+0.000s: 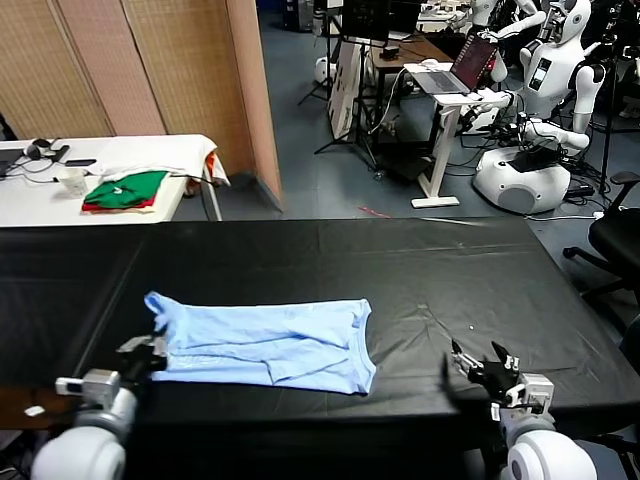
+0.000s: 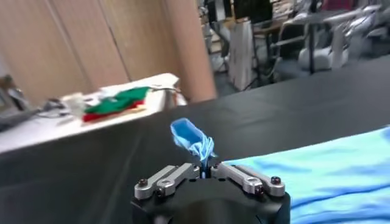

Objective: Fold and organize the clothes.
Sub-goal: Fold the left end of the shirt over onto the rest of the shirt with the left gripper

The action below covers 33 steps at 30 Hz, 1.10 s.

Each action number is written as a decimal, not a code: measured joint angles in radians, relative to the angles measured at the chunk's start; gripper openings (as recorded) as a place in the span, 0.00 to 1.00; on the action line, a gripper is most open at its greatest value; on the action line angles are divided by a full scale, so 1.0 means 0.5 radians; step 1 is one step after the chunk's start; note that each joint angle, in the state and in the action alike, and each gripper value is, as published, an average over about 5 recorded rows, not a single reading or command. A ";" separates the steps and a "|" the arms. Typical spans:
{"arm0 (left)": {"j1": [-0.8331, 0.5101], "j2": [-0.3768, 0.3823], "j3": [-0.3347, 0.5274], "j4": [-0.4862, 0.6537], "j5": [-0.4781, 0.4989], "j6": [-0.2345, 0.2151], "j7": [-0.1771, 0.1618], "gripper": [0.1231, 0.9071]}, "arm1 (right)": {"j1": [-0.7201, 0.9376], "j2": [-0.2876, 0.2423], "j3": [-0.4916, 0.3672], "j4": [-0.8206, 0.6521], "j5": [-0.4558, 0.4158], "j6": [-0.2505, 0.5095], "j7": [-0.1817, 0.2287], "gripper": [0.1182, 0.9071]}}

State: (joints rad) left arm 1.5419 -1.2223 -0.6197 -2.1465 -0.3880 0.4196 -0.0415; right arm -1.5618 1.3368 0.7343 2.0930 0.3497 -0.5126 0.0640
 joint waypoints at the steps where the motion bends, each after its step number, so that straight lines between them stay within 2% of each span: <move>1: -0.010 -0.032 0.049 -0.008 -0.037 0.003 -0.003 0.09 | -0.013 0.011 0.009 0.003 -0.007 0.002 0.000 1.00; 5: -0.069 -0.149 0.245 -0.010 -0.128 -0.006 -0.006 0.09 | -0.056 0.056 0.040 0.016 -0.035 0.011 -0.002 1.00; 16: -0.249 -0.360 0.651 0.101 -0.139 -0.005 -0.002 0.09 | -0.109 0.126 0.072 0.040 -0.085 0.018 -0.002 1.00; 25: -0.304 -0.466 0.816 0.154 -0.125 -0.001 -0.003 0.09 | -0.101 0.135 0.060 0.032 -0.092 0.018 -0.002 1.00; 33: -0.329 -0.547 0.883 0.214 -0.073 -0.017 0.000 0.09 | -0.101 0.135 0.053 0.033 -0.096 0.018 -0.004 1.00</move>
State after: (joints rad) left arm 1.3772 -1.4957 -0.1779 -2.0394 -0.4244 0.4111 -0.0417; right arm -1.6122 1.4043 0.7607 2.1096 0.3017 -0.5035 0.0621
